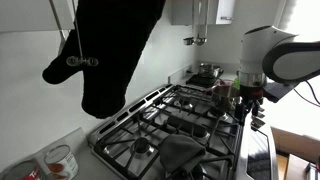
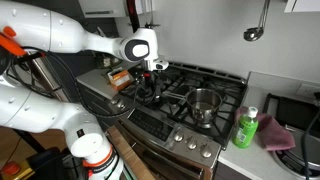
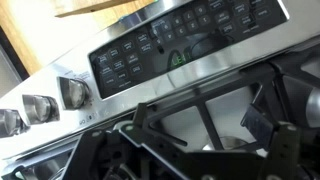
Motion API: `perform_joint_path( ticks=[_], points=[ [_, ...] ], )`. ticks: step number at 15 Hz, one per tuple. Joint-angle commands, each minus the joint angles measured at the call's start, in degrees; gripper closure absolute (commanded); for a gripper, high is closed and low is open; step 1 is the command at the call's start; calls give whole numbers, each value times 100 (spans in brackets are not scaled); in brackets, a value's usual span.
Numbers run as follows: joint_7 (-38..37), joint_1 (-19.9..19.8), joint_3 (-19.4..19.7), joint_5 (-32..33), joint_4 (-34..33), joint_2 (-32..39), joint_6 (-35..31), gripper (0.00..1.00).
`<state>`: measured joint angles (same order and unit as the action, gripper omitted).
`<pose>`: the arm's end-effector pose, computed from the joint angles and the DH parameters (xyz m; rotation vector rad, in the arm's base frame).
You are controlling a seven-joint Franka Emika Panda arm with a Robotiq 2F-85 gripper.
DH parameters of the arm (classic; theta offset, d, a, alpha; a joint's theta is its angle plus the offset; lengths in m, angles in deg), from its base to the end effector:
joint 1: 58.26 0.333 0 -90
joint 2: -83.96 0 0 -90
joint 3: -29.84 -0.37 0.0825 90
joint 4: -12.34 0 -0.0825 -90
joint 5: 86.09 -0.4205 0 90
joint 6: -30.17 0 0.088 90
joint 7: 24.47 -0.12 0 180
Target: Remove the lid from the green bottle
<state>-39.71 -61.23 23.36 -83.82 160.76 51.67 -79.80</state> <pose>0.3604 0.0196 0.4490 3.0089 -0.3169 -0.1434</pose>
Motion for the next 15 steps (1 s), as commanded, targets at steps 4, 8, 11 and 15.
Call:
perform_joint_path(
  ticks=[4,8,11,15],
  points=[
    [-24,57,54,29,-6,6,11,0],
    [61,-18,137,98,-119,99,-6,0],
    [-40,-373,343,465,-305,144,-289,0],
    [32,-920,886,794,-746,143,-619,0]
  ],
)
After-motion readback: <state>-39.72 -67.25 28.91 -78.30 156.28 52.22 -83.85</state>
